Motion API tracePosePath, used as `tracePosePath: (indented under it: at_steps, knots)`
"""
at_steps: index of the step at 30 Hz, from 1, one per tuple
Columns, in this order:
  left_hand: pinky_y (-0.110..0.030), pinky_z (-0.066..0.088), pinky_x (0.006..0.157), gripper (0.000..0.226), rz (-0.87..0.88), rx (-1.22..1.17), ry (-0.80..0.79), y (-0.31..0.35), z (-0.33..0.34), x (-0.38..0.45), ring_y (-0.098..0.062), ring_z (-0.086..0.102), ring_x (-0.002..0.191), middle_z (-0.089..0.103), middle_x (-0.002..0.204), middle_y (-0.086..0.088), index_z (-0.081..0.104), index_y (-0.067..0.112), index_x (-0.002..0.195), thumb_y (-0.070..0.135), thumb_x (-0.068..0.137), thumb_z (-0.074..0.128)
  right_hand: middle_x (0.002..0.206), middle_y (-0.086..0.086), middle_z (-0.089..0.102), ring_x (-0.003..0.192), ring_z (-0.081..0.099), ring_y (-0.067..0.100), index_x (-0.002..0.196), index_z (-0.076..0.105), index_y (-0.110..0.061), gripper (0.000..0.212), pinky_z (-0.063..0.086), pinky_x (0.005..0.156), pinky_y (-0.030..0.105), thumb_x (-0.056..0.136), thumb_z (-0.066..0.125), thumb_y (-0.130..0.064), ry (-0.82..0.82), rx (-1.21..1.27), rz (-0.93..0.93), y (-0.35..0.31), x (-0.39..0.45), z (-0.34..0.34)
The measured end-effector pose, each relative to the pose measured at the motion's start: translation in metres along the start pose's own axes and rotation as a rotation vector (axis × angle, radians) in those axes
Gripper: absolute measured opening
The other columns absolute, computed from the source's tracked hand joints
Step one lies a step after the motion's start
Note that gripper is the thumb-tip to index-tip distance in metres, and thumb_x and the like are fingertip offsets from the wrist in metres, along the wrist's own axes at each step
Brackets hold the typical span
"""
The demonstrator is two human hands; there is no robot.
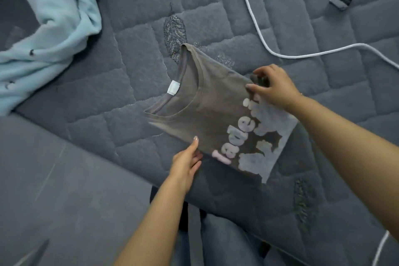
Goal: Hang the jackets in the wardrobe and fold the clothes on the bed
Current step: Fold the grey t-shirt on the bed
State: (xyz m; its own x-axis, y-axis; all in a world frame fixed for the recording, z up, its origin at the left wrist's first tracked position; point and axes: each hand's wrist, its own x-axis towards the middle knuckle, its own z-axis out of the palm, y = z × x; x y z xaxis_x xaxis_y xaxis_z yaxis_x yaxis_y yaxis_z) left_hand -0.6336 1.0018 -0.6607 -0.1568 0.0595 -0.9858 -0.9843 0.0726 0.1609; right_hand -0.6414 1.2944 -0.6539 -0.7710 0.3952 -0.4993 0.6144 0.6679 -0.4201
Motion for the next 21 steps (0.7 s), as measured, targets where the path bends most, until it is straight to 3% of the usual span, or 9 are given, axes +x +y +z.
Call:
tracePosePath:
  at_steps: [2,5,10,12,16,21]
  knots:
    - [-0.028,0.051,0.092,0.053,0.035,-0.103,-0.055,-0.019,0.022,0.006,-0.016,0.069,0.101,0.075,0.095,-0.008,0.057,0.003,0.121,0.038,0.084,0.074,0.111,0.004,0.060,0.103,0.057,0.019,0.110,0.065,-0.019,0.050,0.047,0.094,0.033,0.074,0.077,-0.052,-0.146,0.100,-0.006,0.004,0.013,-0.010]
    - [-0.039,0.043,0.107,0.061,0.107,-0.144,-0.038,-0.040,0.044,0.013,-0.020,0.067,0.106,0.074,0.075,-0.012,0.055,0.001,0.120,0.038,0.078,0.078,0.103,-0.004,0.068,0.090,0.064,0.010,0.105,0.066,-0.030,0.065,0.054,0.086,0.029,0.052,0.081,-0.064,-0.353,0.207,0.007,0.001,0.028,-0.017]
    - [-0.043,0.051,0.100,0.062,0.072,-0.301,-0.110,-0.050,0.055,0.025,-0.026,0.065,0.106,0.071,0.111,-0.016,0.067,-0.002,0.117,0.038,0.071,0.079,0.101,-0.010,0.073,0.090,0.072,0.013,0.112,0.061,-0.039,0.069,0.059,0.073,0.030,0.050,0.089,-0.049,-0.688,0.287,0.036,-0.011,0.043,-0.009]
    - [-0.036,0.057,0.085,0.059,0.067,-0.337,-0.080,-0.051,0.061,0.025,-0.026,0.068,0.103,0.071,0.114,-0.016,0.067,-0.002,0.116,0.037,0.073,0.079,0.103,-0.013,0.072,0.090,0.072,0.010,0.116,0.059,-0.044,0.069,0.059,0.070,0.028,0.054,0.090,-0.046,-0.740,0.299,0.051,-0.015,0.042,-0.008]
    - [-0.028,0.056,0.067,0.057,0.145,-0.419,-0.013,-0.055,0.058,0.001,-0.022,0.072,0.094,0.074,0.105,-0.011,0.067,0.001,0.115,0.032,0.070,0.083,0.110,-0.019,0.069,0.098,0.069,0.005,0.120,0.055,-0.052,0.071,0.057,0.070,0.019,0.059,0.090,-0.039,-0.745,0.355,0.039,-0.027,0.025,-0.017]
    - [-0.032,0.059,0.076,0.058,0.397,-0.403,-0.063,-0.045,0.010,-0.058,-0.021,0.072,0.097,0.075,0.105,-0.007,0.067,0.012,0.116,0.030,0.064,0.086,0.119,-0.013,0.067,0.109,0.066,0.012,0.119,0.055,-0.057,0.075,0.056,0.086,0.031,0.058,0.092,-0.033,-0.774,0.445,-0.024,-0.073,-0.021,-0.037]
